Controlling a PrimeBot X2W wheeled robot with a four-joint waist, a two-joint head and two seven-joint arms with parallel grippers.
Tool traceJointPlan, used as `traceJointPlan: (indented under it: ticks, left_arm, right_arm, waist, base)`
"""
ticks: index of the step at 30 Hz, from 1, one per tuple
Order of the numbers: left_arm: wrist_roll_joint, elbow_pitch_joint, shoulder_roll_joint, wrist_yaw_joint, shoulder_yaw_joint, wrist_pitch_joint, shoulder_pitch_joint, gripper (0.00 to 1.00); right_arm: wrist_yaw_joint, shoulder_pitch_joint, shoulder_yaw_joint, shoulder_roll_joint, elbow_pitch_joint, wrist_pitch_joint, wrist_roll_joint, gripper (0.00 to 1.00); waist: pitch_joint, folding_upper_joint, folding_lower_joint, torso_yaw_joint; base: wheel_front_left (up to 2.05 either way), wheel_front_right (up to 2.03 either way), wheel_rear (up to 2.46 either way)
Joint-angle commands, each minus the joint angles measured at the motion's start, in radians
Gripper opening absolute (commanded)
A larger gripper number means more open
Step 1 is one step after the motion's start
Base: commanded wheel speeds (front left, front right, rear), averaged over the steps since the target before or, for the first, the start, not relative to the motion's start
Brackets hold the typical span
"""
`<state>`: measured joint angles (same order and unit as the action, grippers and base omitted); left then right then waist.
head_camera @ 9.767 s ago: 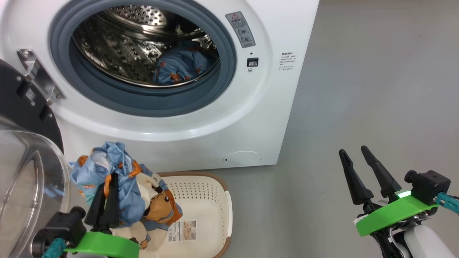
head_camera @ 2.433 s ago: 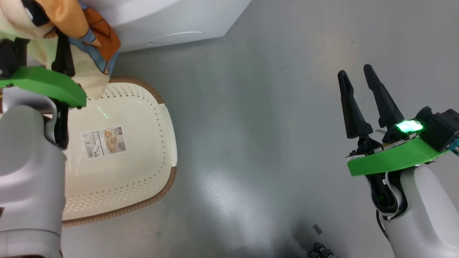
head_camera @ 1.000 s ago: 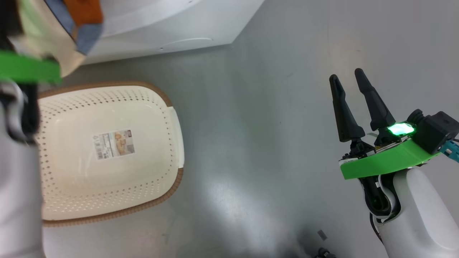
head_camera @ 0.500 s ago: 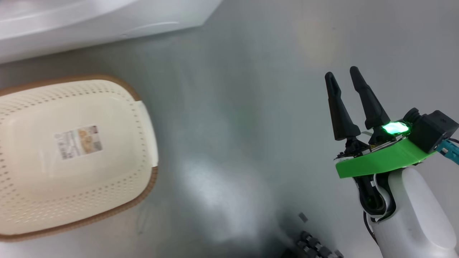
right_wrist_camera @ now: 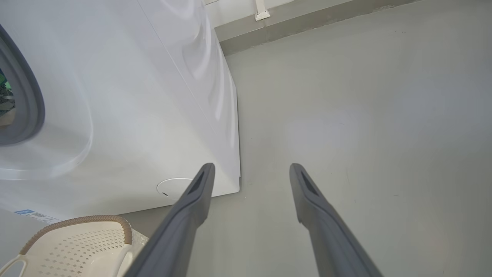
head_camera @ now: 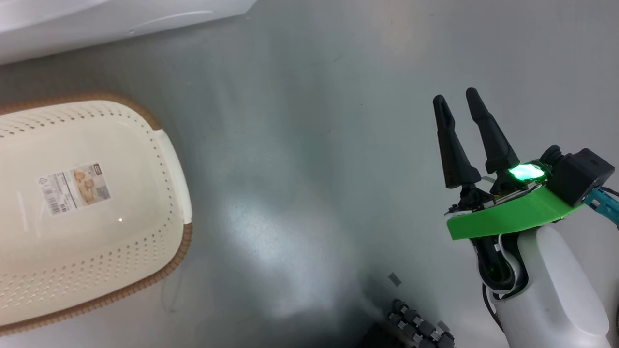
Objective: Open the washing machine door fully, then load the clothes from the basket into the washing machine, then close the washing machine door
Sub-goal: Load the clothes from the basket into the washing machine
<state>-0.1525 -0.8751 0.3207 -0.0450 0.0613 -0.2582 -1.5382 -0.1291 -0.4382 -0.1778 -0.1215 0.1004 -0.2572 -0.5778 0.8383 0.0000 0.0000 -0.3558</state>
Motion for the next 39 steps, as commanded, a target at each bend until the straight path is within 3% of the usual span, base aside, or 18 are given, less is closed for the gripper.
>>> traceJointPlan:
  ticks: [1,13,39]
  left_arm:
    - [0.007,0.008,0.027,0.015,0.003,-0.003,0.028,1.00]
    - [-0.019,-0.036,-0.056,0.009,0.022,-0.003,0.130,1.00]
    - [-0.055,0.134,-0.061,-0.049,0.024,-0.004,0.407,1.00]
  right_arm:
    - [-0.002,0.013,-0.014,-0.009,-0.022,-0.005,-0.005,1.00]
    - [-0.002,0.008,-0.012,-0.041,-0.007,-0.005,0.010,1.00]
    - [-0.002,0.027,-0.017,-0.055,0.013,-0.005,0.011,1.00]
  waist:
    - [-0.008,0.0000,0.0000,0.009]
    - [-0.058,0.0000,0.0000,0.078]
    - [-0.156,0.0000,0.0000,0.136]
  base:
    - [0.00,0.00,0.00]
    - [0.00,0.00,0.00]
    - [0.00,0.00,0.00]
